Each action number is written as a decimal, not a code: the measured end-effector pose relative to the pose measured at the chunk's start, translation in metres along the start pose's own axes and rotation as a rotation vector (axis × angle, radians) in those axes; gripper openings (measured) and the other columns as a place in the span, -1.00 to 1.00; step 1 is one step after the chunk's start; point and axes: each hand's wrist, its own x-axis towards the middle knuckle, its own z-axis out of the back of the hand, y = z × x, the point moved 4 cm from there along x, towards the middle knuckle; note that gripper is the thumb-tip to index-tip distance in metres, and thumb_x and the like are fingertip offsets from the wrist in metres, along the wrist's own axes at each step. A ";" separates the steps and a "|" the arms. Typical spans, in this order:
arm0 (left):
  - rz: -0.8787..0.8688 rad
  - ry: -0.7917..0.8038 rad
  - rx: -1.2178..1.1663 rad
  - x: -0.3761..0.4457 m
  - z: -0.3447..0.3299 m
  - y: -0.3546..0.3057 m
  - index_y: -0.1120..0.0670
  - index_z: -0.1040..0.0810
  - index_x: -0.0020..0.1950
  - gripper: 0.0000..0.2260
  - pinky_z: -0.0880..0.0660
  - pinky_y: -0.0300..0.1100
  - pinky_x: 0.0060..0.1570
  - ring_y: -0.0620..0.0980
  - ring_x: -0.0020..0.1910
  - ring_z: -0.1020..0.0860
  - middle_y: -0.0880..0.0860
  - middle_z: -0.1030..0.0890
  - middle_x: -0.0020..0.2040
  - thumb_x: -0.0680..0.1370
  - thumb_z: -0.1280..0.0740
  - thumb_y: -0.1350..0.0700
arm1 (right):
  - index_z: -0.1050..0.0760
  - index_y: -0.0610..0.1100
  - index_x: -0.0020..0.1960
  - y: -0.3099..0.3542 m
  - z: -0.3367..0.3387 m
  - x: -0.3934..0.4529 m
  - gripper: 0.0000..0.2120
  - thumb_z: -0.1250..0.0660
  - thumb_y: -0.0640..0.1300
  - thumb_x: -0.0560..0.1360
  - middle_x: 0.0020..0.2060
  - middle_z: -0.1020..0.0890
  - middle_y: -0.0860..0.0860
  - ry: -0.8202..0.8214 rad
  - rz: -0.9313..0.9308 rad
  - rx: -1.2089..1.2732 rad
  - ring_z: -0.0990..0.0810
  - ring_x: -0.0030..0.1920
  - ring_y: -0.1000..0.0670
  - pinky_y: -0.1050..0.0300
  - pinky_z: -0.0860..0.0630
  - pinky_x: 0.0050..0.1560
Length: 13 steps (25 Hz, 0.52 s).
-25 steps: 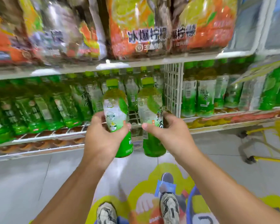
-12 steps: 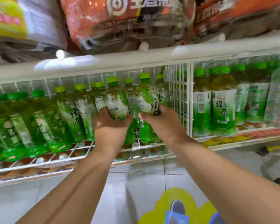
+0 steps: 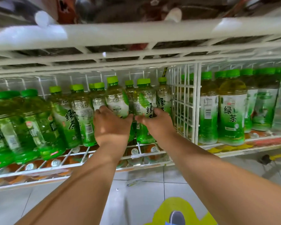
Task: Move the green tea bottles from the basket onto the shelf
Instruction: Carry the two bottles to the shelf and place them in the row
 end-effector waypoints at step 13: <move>-0.102 0.063 0.069 0.007 -0.020 0.014 0.16 -0.29 0.45 -0.30 -0.50 0.06 0.16 0.22 0.24 -0.51 0.18 -0.39 0.35 0.48 -0.50 -0.12 | -0.21 -0.19 0.61 -0.011 -0.014 0.025 -0.20 -0.50 0.03 0.52 0.54 -0.34 -0.14 -0.048 0.083 -0.260 -0.45 0.44 -0.14 0.23 -0.36 0.12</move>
